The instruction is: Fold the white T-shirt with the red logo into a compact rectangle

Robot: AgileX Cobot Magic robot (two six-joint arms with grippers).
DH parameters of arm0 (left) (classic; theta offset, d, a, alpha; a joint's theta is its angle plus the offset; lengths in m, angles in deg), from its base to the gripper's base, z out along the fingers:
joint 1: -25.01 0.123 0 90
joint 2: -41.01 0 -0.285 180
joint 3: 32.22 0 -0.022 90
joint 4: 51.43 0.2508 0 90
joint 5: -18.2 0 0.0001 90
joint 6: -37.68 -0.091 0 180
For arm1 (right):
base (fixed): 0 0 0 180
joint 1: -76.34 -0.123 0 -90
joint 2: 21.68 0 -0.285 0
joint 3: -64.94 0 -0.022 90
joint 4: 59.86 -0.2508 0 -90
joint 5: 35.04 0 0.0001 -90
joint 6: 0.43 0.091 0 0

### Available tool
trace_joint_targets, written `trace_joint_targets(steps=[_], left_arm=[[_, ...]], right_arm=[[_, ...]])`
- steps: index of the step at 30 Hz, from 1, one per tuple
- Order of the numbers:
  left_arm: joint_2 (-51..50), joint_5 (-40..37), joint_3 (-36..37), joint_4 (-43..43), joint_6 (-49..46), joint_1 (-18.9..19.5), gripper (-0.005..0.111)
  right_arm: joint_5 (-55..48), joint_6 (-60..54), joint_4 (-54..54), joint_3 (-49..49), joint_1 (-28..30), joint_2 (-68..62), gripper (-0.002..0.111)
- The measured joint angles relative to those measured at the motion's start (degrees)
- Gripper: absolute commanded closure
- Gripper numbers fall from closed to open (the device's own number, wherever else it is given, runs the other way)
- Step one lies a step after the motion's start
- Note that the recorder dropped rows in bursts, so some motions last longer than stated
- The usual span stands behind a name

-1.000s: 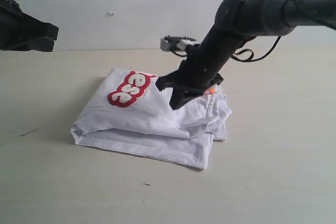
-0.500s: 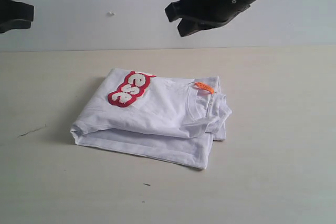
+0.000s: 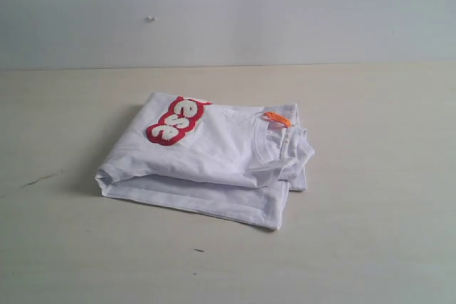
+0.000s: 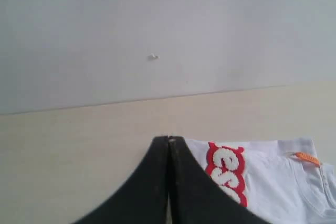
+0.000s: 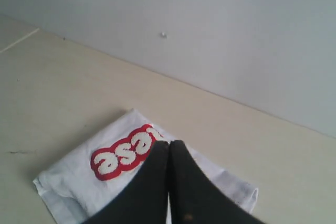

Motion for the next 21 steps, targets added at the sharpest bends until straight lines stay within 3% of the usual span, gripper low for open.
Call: trace_joint_targets(steps=[9, 21], left_arm=[[13.5, 8.69, 10.08, -0.99, 0.0, 0.0, 0.107], [25.68, 7.78, 14.43, -1.38, 0.0, 0.0, 0.107]], right_arm=[[1.99, 0.36, 0.14, -6.64, 0.0, 13.88, 0.108], [1.63, 1.49, 0.14, -10.53, 0.0, 28.01, 0.108]])
